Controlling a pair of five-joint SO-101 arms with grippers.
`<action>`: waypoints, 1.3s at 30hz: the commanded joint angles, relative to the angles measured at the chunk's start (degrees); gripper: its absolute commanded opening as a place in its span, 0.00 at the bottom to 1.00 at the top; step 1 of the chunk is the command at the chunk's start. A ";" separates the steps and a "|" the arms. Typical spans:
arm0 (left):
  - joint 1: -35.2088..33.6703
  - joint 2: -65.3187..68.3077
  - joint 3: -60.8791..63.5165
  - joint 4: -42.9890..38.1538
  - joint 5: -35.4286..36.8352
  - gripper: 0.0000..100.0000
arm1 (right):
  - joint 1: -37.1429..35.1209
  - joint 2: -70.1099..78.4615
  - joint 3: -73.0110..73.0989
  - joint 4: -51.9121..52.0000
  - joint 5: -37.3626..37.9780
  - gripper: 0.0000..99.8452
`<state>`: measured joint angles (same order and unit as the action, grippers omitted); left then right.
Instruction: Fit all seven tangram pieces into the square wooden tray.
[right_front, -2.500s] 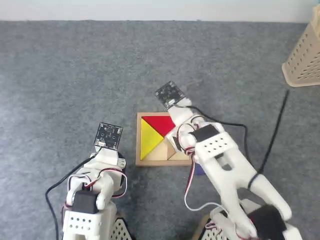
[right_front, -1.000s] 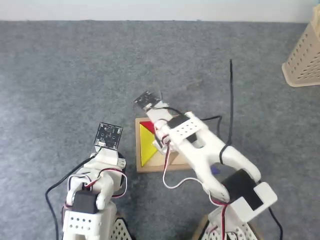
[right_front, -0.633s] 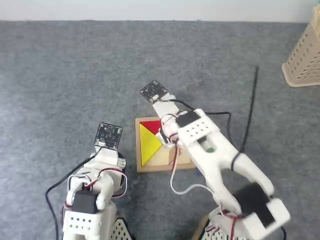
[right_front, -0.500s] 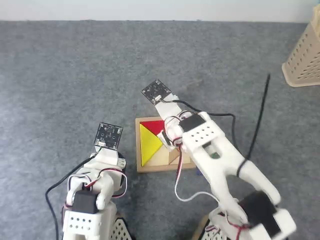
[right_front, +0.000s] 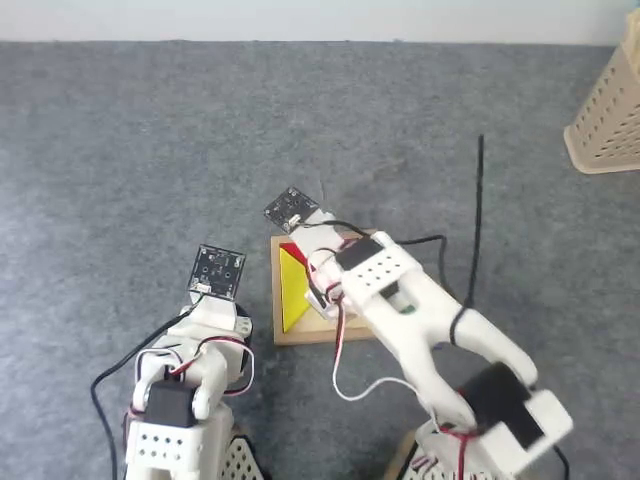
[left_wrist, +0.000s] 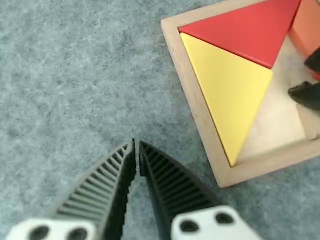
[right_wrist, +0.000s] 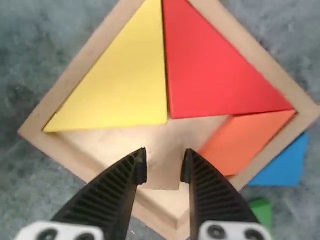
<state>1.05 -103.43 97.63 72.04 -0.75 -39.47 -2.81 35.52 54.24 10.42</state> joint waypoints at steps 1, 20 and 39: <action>-0.09 -1.23 -1.10 0.35 0.35 0.01 | -0.48 1.36 -3.78 0.84 -0.18 0.13; -0.09 -1.23 -1.10 0.35 0.35 0.01 | 0.13 3.12 -4.57 1.98 0.26 0.01; -0.09 -1.23 -1.10 0.35 0.35 0.01 | 0.22 -4.62 -3.78 2.77 1.41 0.01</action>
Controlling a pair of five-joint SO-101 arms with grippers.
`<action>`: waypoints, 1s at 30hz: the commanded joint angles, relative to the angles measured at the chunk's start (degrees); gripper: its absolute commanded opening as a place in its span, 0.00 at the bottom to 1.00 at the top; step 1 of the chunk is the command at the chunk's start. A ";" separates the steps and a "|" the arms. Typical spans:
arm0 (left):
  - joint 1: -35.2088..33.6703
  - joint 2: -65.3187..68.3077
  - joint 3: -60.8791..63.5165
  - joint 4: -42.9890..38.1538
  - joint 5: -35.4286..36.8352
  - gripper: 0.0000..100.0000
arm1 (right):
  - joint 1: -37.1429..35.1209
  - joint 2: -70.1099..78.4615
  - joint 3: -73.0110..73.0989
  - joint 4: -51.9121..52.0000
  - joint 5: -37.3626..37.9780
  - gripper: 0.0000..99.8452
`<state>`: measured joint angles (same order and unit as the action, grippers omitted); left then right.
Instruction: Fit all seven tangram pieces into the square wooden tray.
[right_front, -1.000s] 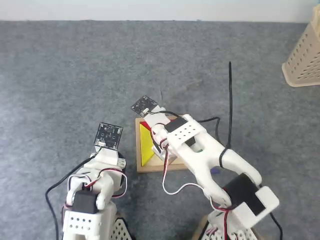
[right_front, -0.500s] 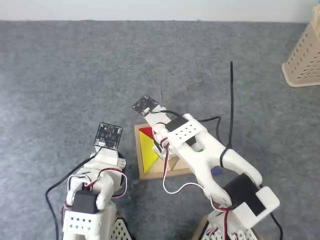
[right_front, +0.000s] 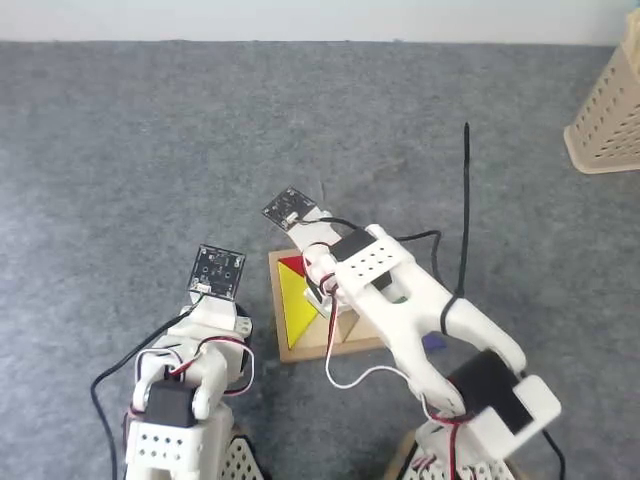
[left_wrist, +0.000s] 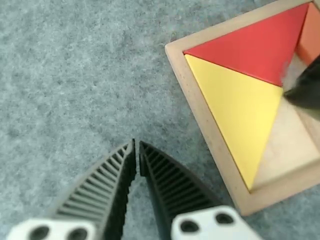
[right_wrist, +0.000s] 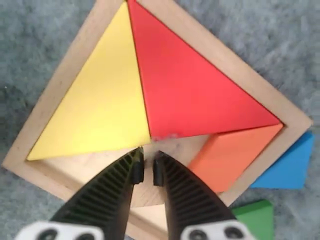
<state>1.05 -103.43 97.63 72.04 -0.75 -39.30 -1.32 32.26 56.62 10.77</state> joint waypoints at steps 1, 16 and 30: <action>-0.09 -1.23 -1.10 0.35 0.35 0.01 | 0.04 -7.43 0.44 0.13 1.05 0.01; -0.09 -1.23 -1.10 0.35 0.35 0.01 | -0.04 -17.80 8.09 7.34 7.21 0.01; -0.09 -1.23 -1.10 0.35 0.35 0.01 | -1.89 -13.23 10.02 2.42 7.38 0.18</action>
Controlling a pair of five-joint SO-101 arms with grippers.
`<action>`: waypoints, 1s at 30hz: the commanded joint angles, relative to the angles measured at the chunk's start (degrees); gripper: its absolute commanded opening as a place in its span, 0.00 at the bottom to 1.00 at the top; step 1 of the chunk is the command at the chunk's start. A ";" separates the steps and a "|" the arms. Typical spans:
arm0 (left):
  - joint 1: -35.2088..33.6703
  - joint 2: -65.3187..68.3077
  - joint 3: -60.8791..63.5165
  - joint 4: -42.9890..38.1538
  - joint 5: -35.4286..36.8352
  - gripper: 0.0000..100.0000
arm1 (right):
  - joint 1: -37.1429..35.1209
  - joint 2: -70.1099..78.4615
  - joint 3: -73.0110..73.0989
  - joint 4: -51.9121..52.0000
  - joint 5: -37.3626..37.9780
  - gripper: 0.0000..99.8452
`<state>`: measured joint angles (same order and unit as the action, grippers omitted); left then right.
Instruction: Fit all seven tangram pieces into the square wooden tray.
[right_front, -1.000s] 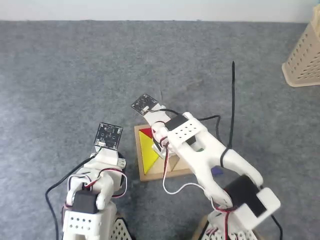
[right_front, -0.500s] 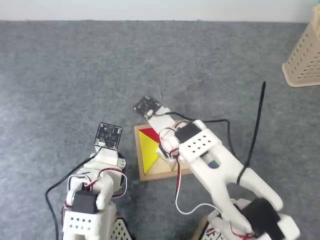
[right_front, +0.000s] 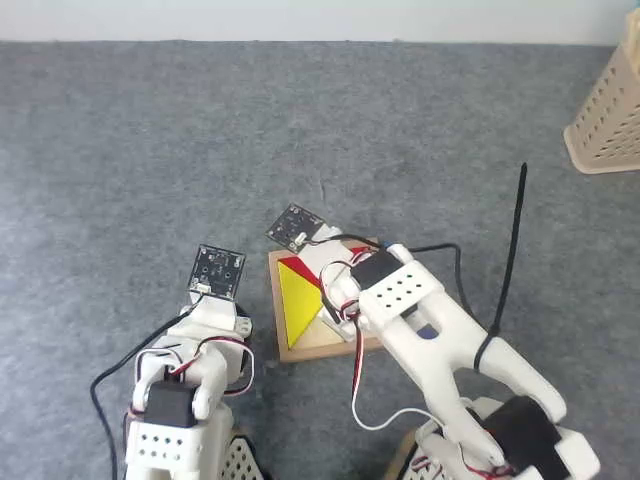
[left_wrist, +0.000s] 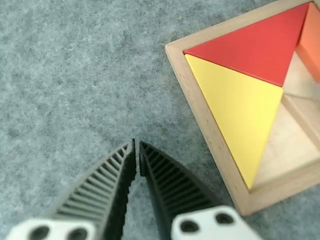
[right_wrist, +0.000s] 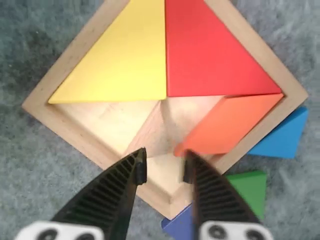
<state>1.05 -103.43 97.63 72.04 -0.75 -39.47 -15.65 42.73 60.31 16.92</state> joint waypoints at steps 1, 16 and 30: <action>-0.09 -1.23 -1.10 0.35 0.35 0.01 | -2.68 1.54 -0.44 -1.27 1.23 0.17; -0.09 -1.23 -1.10 0.35 0.35 0.01 | -5.14 10.07 -1.49 -3.74 1.41 0.17; -0.09 -1.23 -1.10 0.35 0.35 0.01 | -0.04 10.33 -4.84 -3.82 -2.99 0.01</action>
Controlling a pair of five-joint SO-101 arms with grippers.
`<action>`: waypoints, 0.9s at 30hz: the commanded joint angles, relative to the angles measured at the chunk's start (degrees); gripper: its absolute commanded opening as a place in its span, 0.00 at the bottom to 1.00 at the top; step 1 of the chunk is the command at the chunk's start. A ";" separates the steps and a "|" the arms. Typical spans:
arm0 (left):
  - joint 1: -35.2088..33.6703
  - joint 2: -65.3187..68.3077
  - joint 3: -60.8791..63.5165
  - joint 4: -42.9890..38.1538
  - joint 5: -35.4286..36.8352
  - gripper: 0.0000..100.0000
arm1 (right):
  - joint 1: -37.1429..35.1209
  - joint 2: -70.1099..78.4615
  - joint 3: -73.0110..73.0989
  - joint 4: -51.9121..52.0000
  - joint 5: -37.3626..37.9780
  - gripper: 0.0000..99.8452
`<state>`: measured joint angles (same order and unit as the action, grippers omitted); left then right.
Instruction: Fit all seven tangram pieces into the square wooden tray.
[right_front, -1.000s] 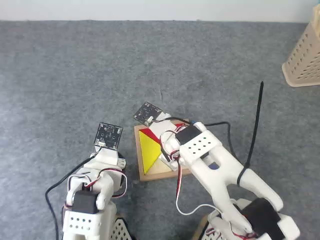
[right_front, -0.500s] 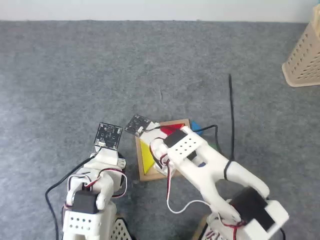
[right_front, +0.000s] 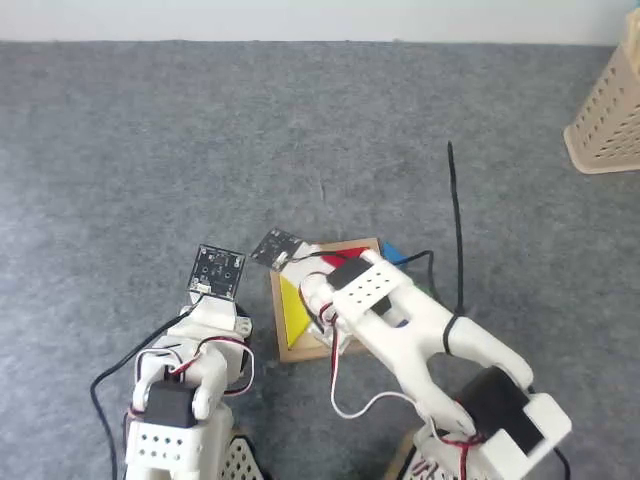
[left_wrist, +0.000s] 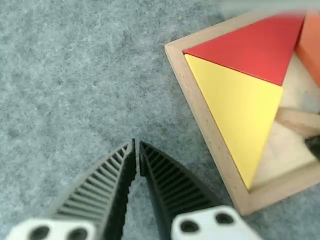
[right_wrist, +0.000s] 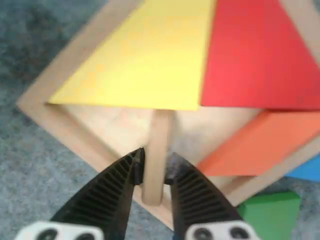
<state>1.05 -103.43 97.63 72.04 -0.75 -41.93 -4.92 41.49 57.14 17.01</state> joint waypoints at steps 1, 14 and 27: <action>-0.09 -1.23 -1.10 0.35 0.35 0.01 | 3.12 -0.40 -4.04 -0.57 -4.66 0.01; -0.09 -1.23 -1.10 0.35 0.35 0.01 | 6.64 -6.81 -4.66 4.18 -10.73 0.01; -0.09 -1.23 -1.10 0.35 0.35 0.01 | 6.64 -8.48 -4.92 4.09 -10.73 0.01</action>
<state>1.05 -103.43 97.63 72.04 -0.75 -36.22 -9.49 39.82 61.19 6.90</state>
